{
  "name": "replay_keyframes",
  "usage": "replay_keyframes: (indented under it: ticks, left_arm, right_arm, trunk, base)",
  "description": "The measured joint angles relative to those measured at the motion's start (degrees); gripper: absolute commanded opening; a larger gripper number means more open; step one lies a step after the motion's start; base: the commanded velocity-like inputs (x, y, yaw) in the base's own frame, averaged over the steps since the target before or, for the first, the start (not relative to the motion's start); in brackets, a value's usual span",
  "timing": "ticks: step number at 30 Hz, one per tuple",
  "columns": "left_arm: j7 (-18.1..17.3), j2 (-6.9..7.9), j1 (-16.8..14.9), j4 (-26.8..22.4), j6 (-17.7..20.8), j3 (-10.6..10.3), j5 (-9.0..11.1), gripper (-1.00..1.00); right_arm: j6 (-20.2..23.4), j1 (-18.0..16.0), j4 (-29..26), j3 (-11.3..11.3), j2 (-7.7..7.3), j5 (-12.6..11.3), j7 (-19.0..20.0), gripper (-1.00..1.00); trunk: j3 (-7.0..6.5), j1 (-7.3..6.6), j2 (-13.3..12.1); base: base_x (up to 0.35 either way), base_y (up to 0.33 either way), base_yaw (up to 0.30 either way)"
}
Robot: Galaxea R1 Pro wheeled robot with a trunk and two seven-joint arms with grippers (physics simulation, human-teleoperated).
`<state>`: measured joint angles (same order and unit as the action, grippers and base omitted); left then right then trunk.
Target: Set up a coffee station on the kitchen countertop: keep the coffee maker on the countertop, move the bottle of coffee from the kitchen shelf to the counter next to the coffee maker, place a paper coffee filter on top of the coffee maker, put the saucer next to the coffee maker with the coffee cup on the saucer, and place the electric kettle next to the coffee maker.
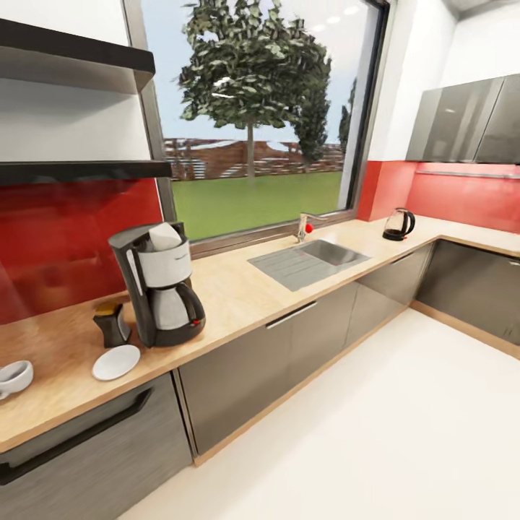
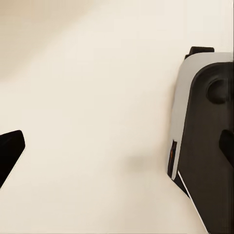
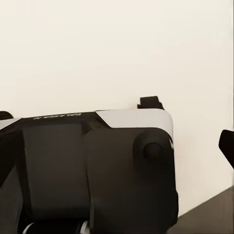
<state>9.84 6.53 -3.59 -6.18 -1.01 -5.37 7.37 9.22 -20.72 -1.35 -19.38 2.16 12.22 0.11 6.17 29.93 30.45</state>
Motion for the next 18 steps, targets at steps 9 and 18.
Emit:
replay_keyframes:
  ticks: [9,18]
  left_arm:
    - [-0.08,-4.50,0.00,-0.28,-4.03,-0.04,-0.14,1.00]
    - [-0.07,-4.60,0.01,0.24,-8.71,0.68,0.66,1.00]
  right_arm:
    - [0.11,0.18,-0.01,0.00,-2.18,0.02,0.09,1.00]
    - [0.13,0.19,-0.03,-0.05,-2.46,-0.07,0.10,1.00]
  trunk:
    - [0.00,0.00,0.00]
    - [0.00,0.00,0.00]
  base:
    - [0.000,0.000,-0.288]
    - [0.000,0.000,-0.288]
